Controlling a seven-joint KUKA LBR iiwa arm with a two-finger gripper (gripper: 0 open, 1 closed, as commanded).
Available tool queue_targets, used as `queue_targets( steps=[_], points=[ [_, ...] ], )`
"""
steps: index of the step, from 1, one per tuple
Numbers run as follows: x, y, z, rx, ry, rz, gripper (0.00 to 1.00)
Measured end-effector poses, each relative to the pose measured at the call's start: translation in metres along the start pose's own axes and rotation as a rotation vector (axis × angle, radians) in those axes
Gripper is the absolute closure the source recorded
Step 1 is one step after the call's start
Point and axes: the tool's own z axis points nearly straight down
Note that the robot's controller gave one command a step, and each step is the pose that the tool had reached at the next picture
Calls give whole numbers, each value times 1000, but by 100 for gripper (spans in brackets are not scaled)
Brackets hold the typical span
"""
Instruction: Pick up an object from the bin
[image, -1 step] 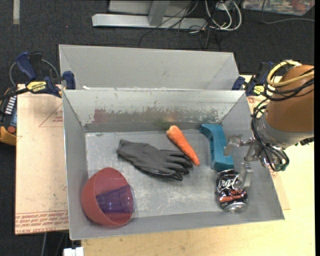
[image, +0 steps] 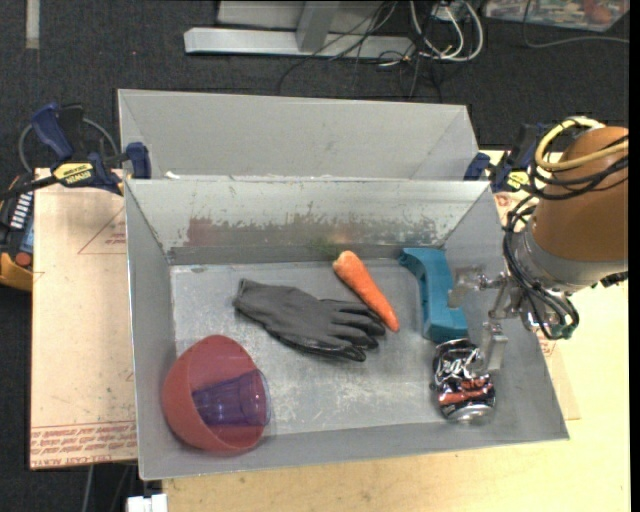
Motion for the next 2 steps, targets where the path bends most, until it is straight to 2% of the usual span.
queue_targets(
  steps=[1,2],
  points=[
    [6,-22,95,-1,0,-552,0],
    [13,-36,92,-4,0,-427,0]
  ],
)
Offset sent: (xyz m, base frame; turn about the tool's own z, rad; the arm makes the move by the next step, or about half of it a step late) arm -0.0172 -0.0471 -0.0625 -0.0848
